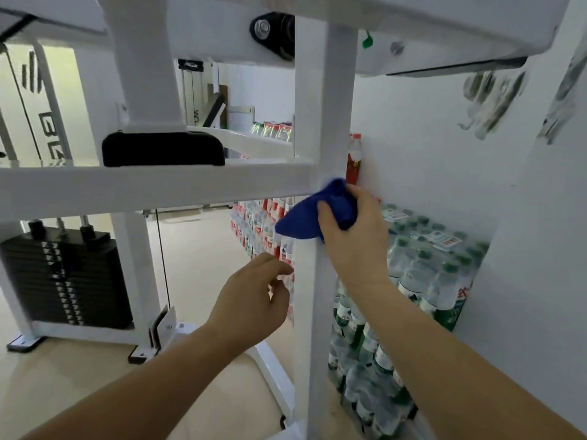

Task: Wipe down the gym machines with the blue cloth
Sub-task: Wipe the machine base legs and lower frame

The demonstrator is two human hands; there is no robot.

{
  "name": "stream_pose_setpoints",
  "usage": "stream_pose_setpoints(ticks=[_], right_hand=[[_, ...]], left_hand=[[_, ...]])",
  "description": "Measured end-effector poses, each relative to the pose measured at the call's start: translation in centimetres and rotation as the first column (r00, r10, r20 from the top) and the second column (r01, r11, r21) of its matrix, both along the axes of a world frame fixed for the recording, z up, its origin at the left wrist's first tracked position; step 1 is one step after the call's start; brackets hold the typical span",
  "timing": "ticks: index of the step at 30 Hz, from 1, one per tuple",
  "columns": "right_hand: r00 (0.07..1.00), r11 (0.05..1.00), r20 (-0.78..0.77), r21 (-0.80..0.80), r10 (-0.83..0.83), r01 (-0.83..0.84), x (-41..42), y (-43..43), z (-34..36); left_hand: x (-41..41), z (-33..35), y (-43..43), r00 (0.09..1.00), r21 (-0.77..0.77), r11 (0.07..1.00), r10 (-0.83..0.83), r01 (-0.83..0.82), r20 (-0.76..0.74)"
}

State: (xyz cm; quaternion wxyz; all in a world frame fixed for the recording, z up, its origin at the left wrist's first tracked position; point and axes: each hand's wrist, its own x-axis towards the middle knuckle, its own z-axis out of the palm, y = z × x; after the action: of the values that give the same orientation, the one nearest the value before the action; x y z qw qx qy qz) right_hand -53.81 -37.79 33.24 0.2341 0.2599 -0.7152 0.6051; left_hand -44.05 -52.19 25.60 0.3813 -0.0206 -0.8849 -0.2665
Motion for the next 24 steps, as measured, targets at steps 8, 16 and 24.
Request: stream_pose_setpoints(ticks=[8, 16, 24], right_hand=[[0.952, 0.979, 0.296, 0.203, -0.073, 0.012, 0.9, 0.3, -14.6], [0.991, 0.983, 0.005, 0.127, -0.134, 0.133, -1.5, -2.0, -8.9], [0.906, 0.947, 0.402, 0.322, -0.137, 0.0, -0.1, -0.1, -22.3]], left_hand=[[-0.1, -5.3, 0.0, 0.996, 0.122, 0.99, 0.064, -0.071, 0.061], [-1.5, -5.3, 0.2, 0.986, 0.341, 0.929, 0.166, -0.145, -0.033], [-2.0, -10.8, 1.0, 0.982, 0.41, 0.907, 0.019, -0.095, 0.187]])
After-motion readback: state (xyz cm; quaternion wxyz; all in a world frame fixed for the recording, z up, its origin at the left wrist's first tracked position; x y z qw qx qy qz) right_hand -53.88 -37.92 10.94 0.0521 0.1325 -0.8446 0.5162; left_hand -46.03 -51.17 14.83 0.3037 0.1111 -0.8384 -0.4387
